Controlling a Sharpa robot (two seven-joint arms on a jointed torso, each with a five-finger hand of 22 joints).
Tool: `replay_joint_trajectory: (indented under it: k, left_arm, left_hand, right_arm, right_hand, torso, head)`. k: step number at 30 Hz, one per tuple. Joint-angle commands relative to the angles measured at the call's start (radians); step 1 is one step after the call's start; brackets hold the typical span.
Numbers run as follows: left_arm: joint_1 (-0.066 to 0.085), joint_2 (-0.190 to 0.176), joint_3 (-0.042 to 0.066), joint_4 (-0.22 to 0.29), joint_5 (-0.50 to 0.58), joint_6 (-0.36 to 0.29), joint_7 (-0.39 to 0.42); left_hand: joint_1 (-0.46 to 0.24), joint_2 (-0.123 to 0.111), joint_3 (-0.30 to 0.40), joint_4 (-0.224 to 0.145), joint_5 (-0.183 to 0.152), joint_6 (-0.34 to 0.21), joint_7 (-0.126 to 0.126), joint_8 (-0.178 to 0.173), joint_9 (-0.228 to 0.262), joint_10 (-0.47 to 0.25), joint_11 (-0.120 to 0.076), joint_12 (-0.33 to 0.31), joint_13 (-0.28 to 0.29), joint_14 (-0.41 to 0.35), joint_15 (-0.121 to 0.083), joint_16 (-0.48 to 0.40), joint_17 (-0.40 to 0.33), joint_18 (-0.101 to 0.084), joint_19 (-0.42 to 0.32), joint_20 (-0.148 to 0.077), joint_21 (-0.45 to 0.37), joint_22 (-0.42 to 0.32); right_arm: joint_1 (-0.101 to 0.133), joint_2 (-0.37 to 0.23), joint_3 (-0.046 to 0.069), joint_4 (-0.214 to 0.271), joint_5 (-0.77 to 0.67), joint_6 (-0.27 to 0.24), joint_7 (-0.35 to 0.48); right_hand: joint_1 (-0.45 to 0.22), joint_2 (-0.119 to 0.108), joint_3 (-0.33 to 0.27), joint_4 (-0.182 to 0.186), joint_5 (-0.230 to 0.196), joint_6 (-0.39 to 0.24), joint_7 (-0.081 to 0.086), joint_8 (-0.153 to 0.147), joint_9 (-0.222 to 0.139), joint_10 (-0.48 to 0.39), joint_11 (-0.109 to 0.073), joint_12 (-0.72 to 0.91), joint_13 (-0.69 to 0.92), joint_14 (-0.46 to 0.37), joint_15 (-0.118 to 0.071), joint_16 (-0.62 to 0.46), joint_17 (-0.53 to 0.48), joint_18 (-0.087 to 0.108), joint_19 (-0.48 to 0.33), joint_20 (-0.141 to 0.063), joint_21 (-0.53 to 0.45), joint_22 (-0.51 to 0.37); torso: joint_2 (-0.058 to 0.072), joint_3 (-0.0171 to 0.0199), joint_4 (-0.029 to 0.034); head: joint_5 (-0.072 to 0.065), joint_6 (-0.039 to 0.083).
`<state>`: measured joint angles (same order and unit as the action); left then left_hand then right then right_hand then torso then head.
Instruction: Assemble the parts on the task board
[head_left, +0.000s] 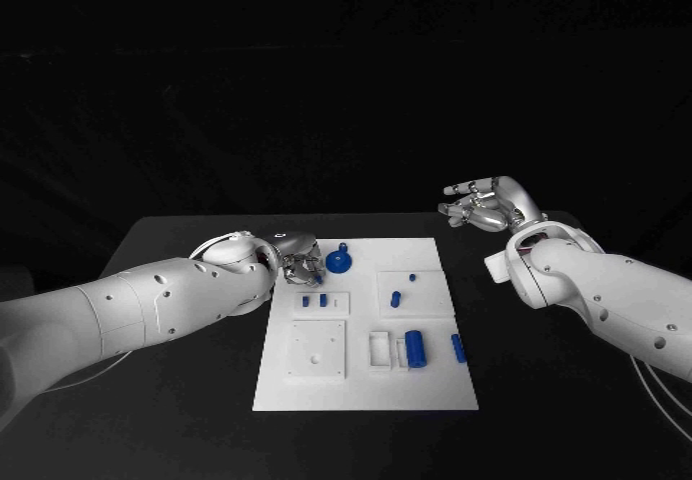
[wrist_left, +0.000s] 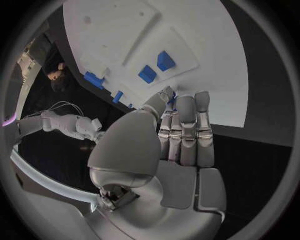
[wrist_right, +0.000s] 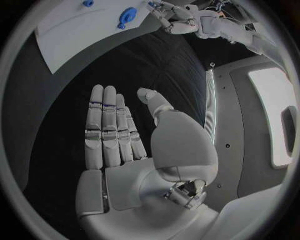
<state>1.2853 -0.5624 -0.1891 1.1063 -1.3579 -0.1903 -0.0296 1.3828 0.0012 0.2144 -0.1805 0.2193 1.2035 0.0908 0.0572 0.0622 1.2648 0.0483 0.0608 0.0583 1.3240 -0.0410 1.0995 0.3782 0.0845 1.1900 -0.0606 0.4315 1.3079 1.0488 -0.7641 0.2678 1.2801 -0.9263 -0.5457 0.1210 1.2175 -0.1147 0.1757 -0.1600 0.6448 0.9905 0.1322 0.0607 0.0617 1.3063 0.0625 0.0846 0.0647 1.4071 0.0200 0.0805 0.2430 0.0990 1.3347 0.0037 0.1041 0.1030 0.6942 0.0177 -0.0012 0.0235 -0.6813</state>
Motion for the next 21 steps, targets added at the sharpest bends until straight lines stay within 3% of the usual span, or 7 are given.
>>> replay_joint_trajectory:
  k: [1,21]
  left_arm:
    - [-0.001,0.002,0.000,0.000,-0.010,0.012,0.005]
    - [-0.004,0.011,-0.002,-0.017,-0.024,0.011,0.000]
  left_hand:
    - [0.013,0.000,0.000,0.003,0.001,0.000,0.002,0.005,0.001,-0.002,-0.001,-0.004,-0.001,0.007,-0.001,-0.007,0.001,0.004,-0.001,0.001,-0.004,0.022]
    - [0.019,0.000,0.002,0.002,0.002,-0.002,0.003,0.005,0.001,-0.002,0.000,-0.004,-0.001,0.005,-0.001,-0.008,0.003,0.005,-0.004,0.001,-0.001,0.022]
  right_arm:
    - [0.000,0.000,0.001,0.001,-0.003,0.013,0.009]
    - [0.000,0.001,0.001,0.000,-0.004,0.013,0.010]
  right_hand:
    - [-0.008,-0.001,0.005,0.003,0.005,-0.002,0.006,0.001,0.000,-0.001,0.003,-0.006,-0.001,-0.001,0.003,-0.006,0.000,-0.002,-0.001,0.004,0.007,-0.001]
    - [-0.008,-0.001,0.005,0.003,0.005,-0.002,0.006,0.001,0.000,-0.001,0.003,-0.006,-0.001,-0.001,0.003,-0.006,0.000,-0.002,-0.001,0.004,0.007,-0.001]
  torso:
    - [0.000,-0.0002,-0.0002]
    - [0.001,0.0006,-0.0007]
  head:
    - [0.001,0.000]
    - [0.002,0.001]
